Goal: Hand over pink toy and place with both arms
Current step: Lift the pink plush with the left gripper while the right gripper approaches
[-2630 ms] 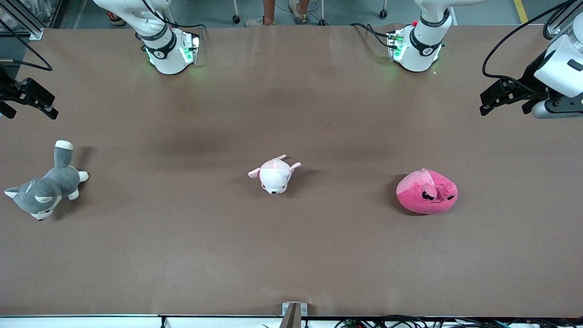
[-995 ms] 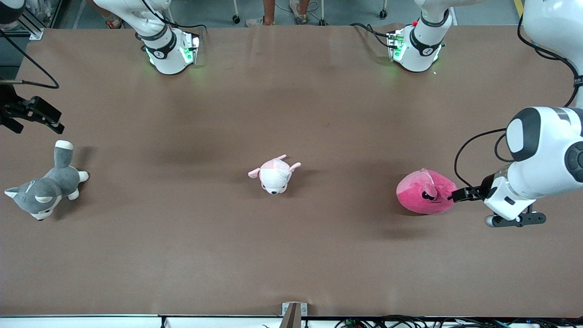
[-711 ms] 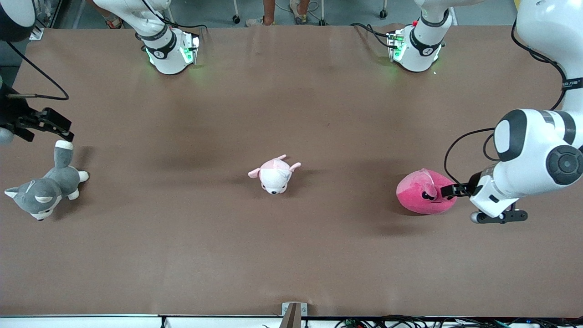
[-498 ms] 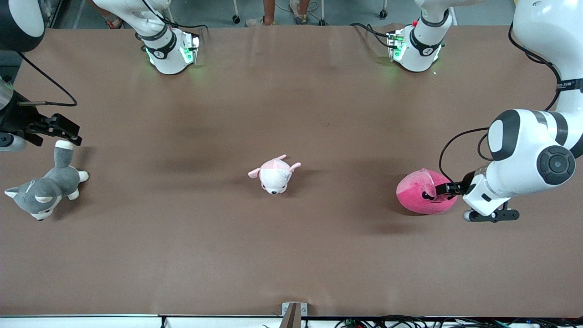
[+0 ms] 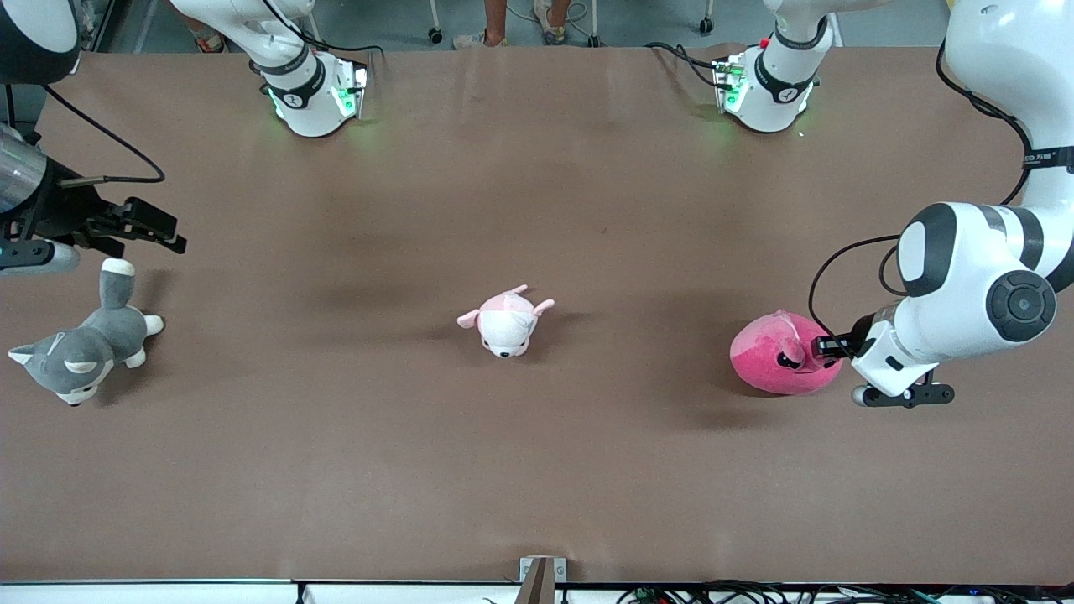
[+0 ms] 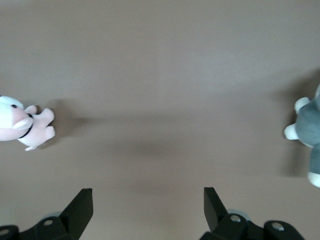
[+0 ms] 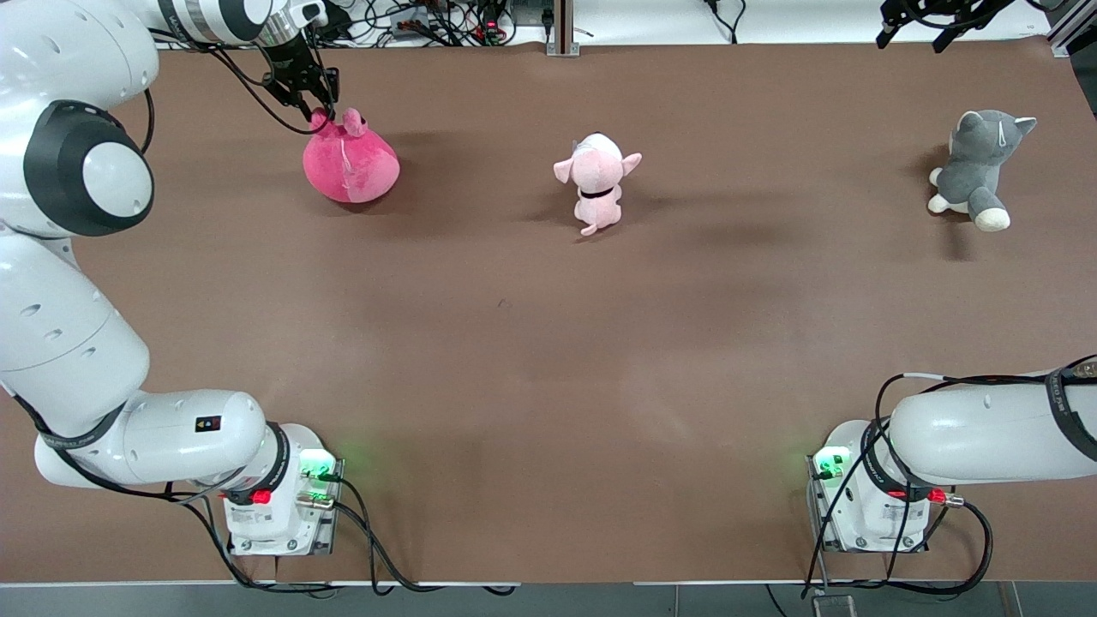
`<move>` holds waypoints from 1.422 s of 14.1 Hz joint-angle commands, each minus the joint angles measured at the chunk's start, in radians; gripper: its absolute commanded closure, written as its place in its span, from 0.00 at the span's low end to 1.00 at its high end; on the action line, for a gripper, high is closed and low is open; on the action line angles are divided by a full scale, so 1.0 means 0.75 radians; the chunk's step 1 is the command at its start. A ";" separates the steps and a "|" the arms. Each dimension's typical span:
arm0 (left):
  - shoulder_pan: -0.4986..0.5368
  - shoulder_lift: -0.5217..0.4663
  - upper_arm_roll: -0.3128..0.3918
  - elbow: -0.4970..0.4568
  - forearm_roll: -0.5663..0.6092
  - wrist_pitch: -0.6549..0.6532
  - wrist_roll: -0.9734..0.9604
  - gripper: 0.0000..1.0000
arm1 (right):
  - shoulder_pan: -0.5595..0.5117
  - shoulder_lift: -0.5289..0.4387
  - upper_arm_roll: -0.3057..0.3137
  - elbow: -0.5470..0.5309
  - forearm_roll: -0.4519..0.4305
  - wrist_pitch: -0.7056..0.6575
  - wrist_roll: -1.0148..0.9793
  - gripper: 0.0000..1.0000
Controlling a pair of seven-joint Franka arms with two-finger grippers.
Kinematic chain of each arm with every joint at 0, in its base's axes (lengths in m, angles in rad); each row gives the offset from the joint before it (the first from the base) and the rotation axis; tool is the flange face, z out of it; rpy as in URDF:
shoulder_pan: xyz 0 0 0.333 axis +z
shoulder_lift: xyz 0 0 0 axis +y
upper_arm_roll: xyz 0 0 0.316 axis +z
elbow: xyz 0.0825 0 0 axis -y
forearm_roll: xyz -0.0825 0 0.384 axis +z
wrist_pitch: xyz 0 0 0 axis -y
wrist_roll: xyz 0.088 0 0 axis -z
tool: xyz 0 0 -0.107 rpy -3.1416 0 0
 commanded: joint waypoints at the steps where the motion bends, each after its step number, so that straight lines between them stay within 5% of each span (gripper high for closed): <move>1: 0.002 -0.023 -0.002 -0.023 0.000 0.020 0.006 0.89 | 0.002 0.000 0.001 0.014 0.054 -0.026 0.018 0.12; 3: 0.000 -0.027 -0.002 -0.017 0.000 0.020 0.002 1.00 | 0.000 0.004 0.001 0.014 0.166 -0.054 0.016 0.19; 6: -0.002 -0.052 -0.008 0.024 -0.016 0.016 0.017 1.00 | 0.002 0.004 0.003 0.014 0.328 -0.099 0.026 0.23; 9: 0.000 -0.078 -0.145 0.114 -0.021 0.004 -0.004 0.99 | -0.006 0.004 0.001 0.043 0.483 -0.112 0.022 0.23; 17: -0.019 -0.074 -0.539 0.324 -0.084 -0.009 -0.347 0.99 | 0.070 0.004 0.006 0.059 0.639 -0.134 0.024 0.25; 20: -0.155 -0.027 -0.577 0.424 -0.084 0.002 -0.627 1.00 | 0.100 0.004 0.008 0.061 0.641 -0.134 0.026 0.26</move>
